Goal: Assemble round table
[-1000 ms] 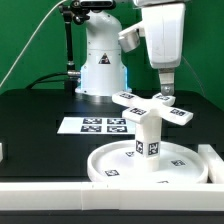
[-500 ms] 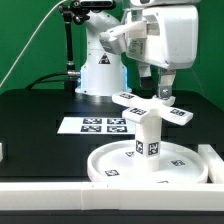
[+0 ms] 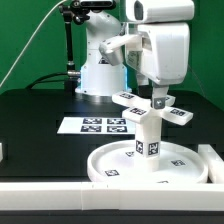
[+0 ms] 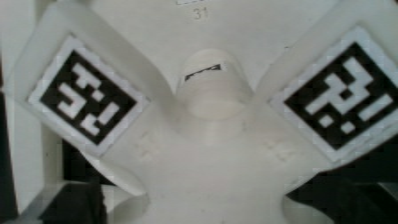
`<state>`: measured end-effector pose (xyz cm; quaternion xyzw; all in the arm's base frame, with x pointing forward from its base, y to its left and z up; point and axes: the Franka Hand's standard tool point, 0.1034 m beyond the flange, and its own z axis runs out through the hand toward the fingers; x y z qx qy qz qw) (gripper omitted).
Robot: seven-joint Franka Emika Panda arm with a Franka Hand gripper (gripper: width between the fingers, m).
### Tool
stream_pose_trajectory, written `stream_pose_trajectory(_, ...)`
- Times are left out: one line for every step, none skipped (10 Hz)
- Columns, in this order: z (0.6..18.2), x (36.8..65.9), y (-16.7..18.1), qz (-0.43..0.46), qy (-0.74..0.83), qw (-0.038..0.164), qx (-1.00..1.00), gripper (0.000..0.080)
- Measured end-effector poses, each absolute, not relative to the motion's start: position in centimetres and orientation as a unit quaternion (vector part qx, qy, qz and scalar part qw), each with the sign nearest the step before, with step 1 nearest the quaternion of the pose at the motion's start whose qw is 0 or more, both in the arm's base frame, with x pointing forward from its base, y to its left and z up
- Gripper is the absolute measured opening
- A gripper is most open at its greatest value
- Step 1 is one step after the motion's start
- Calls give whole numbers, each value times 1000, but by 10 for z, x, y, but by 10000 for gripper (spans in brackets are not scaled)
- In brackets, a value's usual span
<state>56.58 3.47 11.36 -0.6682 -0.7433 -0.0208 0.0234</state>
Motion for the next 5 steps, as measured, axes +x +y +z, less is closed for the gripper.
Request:
stream_pose_trajectory(113,566,35,-21,-743,23,-668,649)
stream_pose_trajectory(113,566,35,-21,-743,23,-669,649)
stream_pose_trajectory(113,566,35,-21,-742,23,-670,649)
stream_pose_trajectory(113,566,35,-22,-741,23,-671,637)
stream_pose_trajectory(112,566,35,-21,-741,23,-671,637)
